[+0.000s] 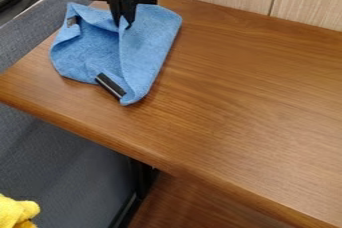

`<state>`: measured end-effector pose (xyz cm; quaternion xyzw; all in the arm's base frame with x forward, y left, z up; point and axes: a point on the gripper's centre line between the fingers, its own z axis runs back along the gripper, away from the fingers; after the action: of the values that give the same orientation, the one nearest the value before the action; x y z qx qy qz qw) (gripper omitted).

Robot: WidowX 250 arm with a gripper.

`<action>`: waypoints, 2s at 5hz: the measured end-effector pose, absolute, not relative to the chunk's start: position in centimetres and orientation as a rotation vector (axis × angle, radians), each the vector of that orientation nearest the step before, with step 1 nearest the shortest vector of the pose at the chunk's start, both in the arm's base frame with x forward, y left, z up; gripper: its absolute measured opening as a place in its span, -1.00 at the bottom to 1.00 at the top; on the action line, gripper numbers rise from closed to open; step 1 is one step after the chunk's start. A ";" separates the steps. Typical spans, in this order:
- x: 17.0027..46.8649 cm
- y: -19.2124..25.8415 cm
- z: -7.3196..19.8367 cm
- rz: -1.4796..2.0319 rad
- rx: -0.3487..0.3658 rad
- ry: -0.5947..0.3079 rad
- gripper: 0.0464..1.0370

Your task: Unfold the cloth from the middle to the right

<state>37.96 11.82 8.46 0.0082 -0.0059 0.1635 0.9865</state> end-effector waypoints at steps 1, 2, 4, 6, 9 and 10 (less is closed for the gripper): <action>37.9 10.8 9.4 0.337 0.118 -0.013 -0.95; 38.1 9.5 10.6 0.323 0.123 -0.031 -0.95; 38.5 3.8 11.9 0.194 0.082 -0.054 -0.96; 38.1 -1.9 11.2 0.095 0.047 -0.035 -0.96; 37.7 -7.8 7.8 -0.048 0.045 -0.006 -0.96; 37.6 -8.3 6.7 -0.067 0.064 0.014 -0.90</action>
<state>37.58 -8.32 6.70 0.0319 0.0070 -0.0336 0.9989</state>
